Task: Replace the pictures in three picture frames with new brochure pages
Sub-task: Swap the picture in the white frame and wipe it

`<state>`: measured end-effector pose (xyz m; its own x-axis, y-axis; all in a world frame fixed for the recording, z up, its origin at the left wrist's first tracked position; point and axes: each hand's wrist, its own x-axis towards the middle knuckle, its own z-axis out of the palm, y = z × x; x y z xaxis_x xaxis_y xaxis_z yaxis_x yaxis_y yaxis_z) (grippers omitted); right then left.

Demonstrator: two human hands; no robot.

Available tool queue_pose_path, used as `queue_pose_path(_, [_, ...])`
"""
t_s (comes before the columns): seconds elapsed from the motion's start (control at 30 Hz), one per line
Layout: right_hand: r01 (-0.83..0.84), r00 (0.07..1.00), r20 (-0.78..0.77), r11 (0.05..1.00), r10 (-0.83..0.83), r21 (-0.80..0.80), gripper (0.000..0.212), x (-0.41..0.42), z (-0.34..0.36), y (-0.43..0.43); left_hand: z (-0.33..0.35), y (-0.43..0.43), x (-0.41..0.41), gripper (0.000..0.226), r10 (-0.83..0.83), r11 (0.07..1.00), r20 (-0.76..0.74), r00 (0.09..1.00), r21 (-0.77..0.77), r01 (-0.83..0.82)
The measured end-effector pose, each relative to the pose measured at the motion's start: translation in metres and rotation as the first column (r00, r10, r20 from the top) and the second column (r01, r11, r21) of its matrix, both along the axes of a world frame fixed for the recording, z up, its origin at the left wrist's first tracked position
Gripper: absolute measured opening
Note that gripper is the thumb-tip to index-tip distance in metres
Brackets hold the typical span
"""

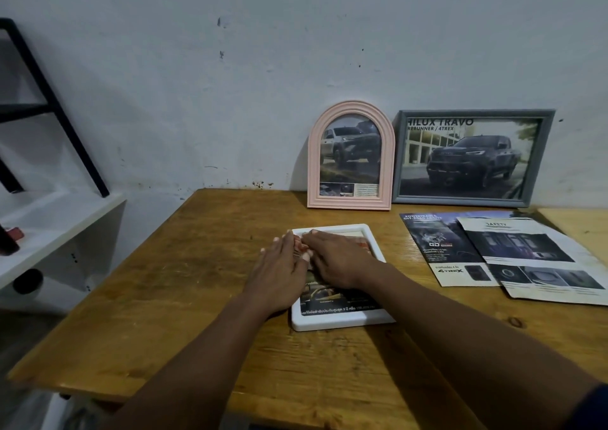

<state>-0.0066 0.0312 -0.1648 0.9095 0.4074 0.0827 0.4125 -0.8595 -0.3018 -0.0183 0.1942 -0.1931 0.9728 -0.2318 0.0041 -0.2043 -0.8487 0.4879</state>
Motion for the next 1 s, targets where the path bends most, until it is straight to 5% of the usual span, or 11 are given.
queue_pose_path(0.27, [0.131,0.991,-0.027,0.991,-0.132,-0.035,0.045,-0.002,0.004,-0.006,0.001,-0.007,-0.005,0.068,-0.064,0.97,0.114,0.991,0.24,0.035])
queue_pose_path(0.47, [0.362,0.932,0.085,0.891,-0.353,-0.275,0.058,-0.017,-0.005,-0.025,0.007,-0.012,-0.007,0.07,-0.055,0.973,0.087,0.995,0.227,0.034])
queue_pose_path(0.6, [0.469,0.88,0.059,0.844,-0.471,-0.259,0.064,-0.035,-0.009,-0.013,0.01,-0.013,-0.01,0.068,-0.058,0.977,0.105,0.993,0.211,0.035])
queue_pose_path(0.83, [0.254,0.965,0.082,0.967,-0.25,-0.033,0.048,-0.041,-0.009,0.015,0.006,-0.012,-0.009,0.068,-0.078,0.995,0.13,0.988,0.067,0.07])
queue_pose_path(0.93, [0.161,0.987,-0.02,0.971,-0.16,0.178,0.033,-0.044,0.001,0.018,0.005,-0.011,-0.009,0.068,-0.06,0.998,0.106,0.993,0.01,0.059])
queue_pose_path(1.0, [0.106,0.992,-0.091,0.982,-0.093,0.155,0.03,-0.045,0.006,0.004,0.007,-0.011,-0.012,0.068,-0.044,0.999,0.075,0.996,-0.011,0.045])
